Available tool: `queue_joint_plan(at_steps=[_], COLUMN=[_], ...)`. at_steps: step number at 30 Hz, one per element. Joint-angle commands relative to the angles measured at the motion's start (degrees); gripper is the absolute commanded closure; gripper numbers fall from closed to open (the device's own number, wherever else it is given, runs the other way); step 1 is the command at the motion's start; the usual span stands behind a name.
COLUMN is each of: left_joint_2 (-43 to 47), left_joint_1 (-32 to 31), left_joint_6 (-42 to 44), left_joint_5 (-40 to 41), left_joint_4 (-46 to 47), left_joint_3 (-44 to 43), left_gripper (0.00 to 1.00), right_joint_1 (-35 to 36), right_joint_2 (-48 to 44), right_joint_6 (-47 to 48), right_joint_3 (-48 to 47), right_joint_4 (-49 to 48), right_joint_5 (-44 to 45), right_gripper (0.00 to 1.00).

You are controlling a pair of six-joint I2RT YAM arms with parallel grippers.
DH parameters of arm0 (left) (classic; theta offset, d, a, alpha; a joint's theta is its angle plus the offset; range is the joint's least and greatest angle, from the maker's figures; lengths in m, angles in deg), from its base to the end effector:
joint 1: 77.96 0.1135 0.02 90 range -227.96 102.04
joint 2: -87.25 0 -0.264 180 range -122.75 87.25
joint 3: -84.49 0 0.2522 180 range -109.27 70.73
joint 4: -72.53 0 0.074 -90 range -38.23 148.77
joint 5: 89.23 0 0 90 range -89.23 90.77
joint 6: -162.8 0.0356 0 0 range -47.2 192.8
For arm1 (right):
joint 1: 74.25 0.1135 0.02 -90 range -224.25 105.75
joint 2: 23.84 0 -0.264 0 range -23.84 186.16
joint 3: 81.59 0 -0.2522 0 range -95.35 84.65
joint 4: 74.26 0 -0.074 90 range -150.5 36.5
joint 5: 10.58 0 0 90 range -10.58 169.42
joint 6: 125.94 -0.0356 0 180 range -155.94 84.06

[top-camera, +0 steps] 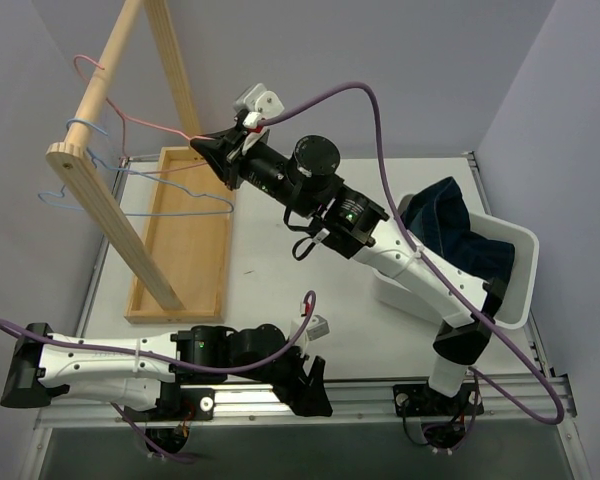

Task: Remove the skirt from the hanger

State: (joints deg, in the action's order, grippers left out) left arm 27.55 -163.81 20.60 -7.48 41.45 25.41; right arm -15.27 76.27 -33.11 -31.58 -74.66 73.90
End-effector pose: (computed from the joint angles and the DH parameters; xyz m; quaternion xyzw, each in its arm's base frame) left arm 0.0117 -0.2317 0.2813 0.2857 0.8237 -0.4761 0.1153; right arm 0.1926 0.3270 0.5542 -0.2913 0.4052 0.4288 0.7530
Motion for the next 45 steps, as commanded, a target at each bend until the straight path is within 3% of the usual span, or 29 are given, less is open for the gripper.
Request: queue_joint_plan(at_steps=[1, 9, 16, 17, 19, 22, 30, 34, 40, 45], left_joint_2=[-0.41, -1.12, -1.82, -2.00, -2.17, -2.44, -2.61, -1.82, -0.33, -0.85], left_joint_1=[-0.29, -0.29, -0.38, -0.38, -0.29, -0.38, -0.38, -0.38, -0.29, -0.29], left_joint_6=[0.17, 0.26, 0.35, 0.26, 0.17, -0.26, -0.53, -0.62, -0.97, -1.67], left_joint_5=[-0.45, -0.71, -0.89, -0.89, -0.89, -1.15, -1.24, -0.63, 0.86, 1.04], left_joint_4=[2.20, 2.38, 2.47, 2.47, 2.64, 3.34, 3.79, 2.38, 1.59, 2.73], left_joint_3=[-1.26, -1.70, -1.70, -1.70, -1.79, -1.53, -1.53, -1.53, -0.65, 0.06], left_gripper=[0.19, 0.19, 0.19, 0.19, 0.18, 0.18, 0.09, 0.09, 0.07, 0.05], right_joint_1=[0.08, 0.61, 1.22, 1.40, 1.92, 2.98, 9.12, 11.33, 13.61, 13.88], right_joint_2=[-4.66, -9.32, -13.80, -14.16, -14.95, -14.60, -11.70, -12.75, -16.17, -23.28], right_joint_6=[-0.37, -1.69, -2.83, -4.48, -6.51, -8.62, -14.42, -22.93, -51.40, -67.21], right_joint_3=[1.60, 10.04, 17.08, 17.69, 19.54, 19.81, 14.80, 15.67, 17.78, 30.40], right_joint_4=[-6.32, -8.43, -7.39, -6.77, -5.54, -1.86, 18.67, 31.35, 58.42, 67.48], right_joint_5=[1.83, 3.49, 10.07, 11.22, 14.64, 17.90, 36.33, 45.84, 54.29, 49.74], right_gripper=[1.00, 1.00, 0.98, 0.82, 0.59, 0.34, 0.14, 0.04, 0.00, 0.00])
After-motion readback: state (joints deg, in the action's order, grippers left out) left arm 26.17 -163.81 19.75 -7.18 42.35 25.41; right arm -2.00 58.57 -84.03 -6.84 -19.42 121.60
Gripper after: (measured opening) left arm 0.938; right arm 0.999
